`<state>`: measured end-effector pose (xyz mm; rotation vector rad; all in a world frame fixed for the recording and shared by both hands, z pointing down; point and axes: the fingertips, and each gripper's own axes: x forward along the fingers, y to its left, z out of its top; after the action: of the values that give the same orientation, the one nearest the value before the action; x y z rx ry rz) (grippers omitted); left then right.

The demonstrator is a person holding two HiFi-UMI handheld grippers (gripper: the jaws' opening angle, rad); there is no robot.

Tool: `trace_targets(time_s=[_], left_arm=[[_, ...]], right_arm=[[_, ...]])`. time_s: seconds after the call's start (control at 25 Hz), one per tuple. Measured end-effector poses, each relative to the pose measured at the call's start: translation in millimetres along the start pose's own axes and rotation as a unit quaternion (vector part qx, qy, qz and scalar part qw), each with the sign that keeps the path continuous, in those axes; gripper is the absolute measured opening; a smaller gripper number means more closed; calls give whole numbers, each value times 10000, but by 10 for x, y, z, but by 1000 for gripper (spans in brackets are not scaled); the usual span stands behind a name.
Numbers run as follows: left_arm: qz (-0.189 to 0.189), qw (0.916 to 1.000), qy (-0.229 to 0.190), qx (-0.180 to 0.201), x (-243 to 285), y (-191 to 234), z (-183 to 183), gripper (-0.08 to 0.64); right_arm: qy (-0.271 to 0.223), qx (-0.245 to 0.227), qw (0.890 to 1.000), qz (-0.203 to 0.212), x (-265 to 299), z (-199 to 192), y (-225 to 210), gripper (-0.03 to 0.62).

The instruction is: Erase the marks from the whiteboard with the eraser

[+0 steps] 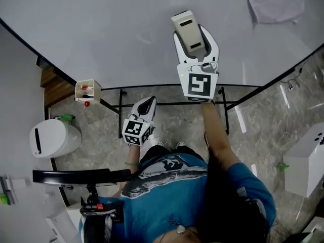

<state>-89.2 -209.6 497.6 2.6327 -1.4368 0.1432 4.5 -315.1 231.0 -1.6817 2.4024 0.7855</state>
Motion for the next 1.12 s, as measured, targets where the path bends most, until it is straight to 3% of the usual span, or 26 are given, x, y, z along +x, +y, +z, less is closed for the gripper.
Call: trace_targets(time_s=[0.28,0.44,0.6,0.84,1.12], left_arm=[[-356,9993,49,37,155,-257,2,3],[-479,9988,73,63,194,-356,22,3],[-533,9985,29,73,199,-391,49,3],[-414,9991,72,56,182,-317,5,3],[-214,9997,97,22,109,-164,-38,3]], right_arm=[[180,322,9928,-1141,-355,-66,-1416,264],[393,460,9866,-1516,-505,-199,-1863,264],[464,262,9871,-1513,-504,-260,-1928,264],[401,326,9853,-1630,-461,-263,-1851,264],[137,-110,9915,-1292,-191,-110,-1264,264]])
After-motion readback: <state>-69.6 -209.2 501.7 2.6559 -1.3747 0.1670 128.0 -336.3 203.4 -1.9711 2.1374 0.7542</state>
